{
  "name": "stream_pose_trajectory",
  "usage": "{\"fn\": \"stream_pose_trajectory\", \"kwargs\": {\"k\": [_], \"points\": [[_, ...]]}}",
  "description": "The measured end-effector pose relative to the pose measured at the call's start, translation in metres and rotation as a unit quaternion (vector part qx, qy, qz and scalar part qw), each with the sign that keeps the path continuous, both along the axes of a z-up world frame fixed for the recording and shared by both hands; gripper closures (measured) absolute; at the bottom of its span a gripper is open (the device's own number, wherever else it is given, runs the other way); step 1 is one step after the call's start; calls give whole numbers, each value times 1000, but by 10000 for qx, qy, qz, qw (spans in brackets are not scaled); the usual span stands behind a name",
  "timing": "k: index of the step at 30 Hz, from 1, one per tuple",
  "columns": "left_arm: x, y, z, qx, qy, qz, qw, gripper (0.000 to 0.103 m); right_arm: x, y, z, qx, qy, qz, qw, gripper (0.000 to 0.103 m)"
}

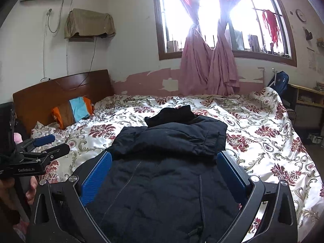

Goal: Fold large clothes

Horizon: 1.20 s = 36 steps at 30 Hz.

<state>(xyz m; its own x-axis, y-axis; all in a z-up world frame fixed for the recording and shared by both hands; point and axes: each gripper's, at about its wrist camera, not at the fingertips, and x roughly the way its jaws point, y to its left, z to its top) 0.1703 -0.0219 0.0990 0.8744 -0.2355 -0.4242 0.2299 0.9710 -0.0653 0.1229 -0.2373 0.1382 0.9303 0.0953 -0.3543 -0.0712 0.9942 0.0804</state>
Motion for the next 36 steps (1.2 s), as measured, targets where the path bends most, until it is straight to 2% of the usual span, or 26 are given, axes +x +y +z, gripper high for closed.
{"fn": "stream_pose_trajectory", "kwargs": {"k": [9,16,23,32,36], "points": [[-19,2,-12,111,28,-66,9999,0,-14,14,-10,-269,68,160,9995,2],[-26,11,-36,132,307,-194,9993,0,-25,19,-26,-471,306,246,9981,2],[-40,24,-68,339,587,-264,9973,0,-38,12,-60,-758,855,271,9931,2],[-60,25,-103,502,912,-730,9919,0,-49,0,-110,-638,1711,522,9818,2],[-69,21,-119,620,1083,-854,9885,0,-55,8,-125,-1057,1900,638,9740,2]]}}
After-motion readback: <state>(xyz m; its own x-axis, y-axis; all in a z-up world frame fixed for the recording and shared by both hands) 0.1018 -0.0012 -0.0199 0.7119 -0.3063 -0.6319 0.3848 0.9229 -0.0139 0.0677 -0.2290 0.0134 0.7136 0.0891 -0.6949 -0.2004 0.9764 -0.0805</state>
